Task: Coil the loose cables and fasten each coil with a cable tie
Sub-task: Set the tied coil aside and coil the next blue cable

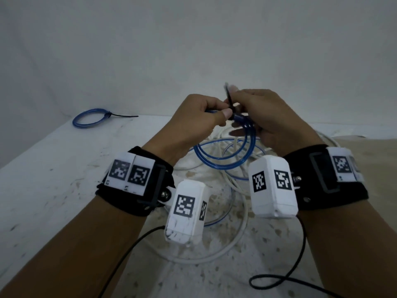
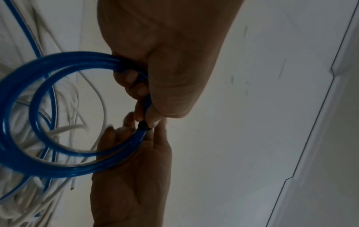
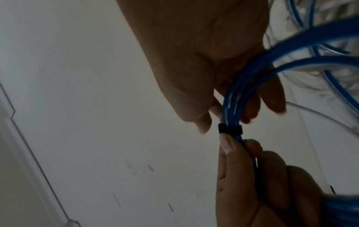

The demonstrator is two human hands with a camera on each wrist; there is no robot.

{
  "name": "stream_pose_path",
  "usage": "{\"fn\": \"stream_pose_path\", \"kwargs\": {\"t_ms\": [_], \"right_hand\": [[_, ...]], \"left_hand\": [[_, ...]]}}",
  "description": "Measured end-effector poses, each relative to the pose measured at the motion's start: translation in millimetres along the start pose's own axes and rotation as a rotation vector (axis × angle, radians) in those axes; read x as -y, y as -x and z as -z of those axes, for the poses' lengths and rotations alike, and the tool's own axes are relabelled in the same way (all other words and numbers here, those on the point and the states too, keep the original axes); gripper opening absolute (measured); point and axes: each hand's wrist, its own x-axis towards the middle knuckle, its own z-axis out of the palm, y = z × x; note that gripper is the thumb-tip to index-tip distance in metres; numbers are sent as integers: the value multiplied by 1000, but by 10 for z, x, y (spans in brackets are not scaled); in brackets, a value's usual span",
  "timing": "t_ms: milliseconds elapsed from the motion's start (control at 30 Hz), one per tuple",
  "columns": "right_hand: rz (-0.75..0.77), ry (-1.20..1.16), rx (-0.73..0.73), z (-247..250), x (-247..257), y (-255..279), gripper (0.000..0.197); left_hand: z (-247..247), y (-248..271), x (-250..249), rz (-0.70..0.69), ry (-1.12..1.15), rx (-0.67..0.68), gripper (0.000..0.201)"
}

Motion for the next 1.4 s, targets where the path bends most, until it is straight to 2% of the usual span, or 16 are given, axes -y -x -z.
{"fn": "stream_pose_path", "kwargs": {"t_ms": [67, 133, 233, 300, 467, 567, 633, 833, 933, 1000, 1100, 1200, 1300, 1400], "right_hand": [[-60, 79, 54, -1, 53, 25, 45], [-93, 69, 100, -72, 106, 61, 41], [-96, -54, 74, -189, 239, 124, 37], [-74, -117, 27, -244, 364, 187, 36], [-78, -337, -109, -399, 653, 381, 36], [-72, -383, -162, -639, 734, 487, 38], [-85, -400, -156, -808, 741, 570, 39], [-166, -534, -123, -1140, 749, 704, 44], [-187, -564, -95, -1312, 721, 704, 44], [-192, -587, -17, -1403, 668, 715, 42], [-169, -470, 155, -1439, 600, 714, 33], [-165, -267, 261, -1420, 595, 626, 24], [-167, -194, 306, -1508, 628, 472, 23], [-103, -18, 275, -1633, 617, 290, 31]], "left_hand": [[44, 3, -56, 27, -40, 32, 15], [119, 16, -135, 52, -79, 56, 16], [239, 47, -267, 70, -43, 39, 13], [342, 99, -369, 86, 34, -12, 21], [571, 336, -462, 187, 494, -137, 44], [601, 528, -413, 235, 754, -173, 43], [694, 624, -390, 272, 842, -202, 39], [1051, 859, -314, 302, 801, -194, 43], [1158, 906, -277, 328, 783, -298, 41], [1253, 900, -227, 339, 799, -389, 38], [1410, 884, -106, 364, 805, -497, 35], [1523, 864, 39, 388, 774, -526, 35], [1656, 828, 185, 409, 774, -499, 37], [1870, 762, 339, 417, 831, -427, 37]]}}
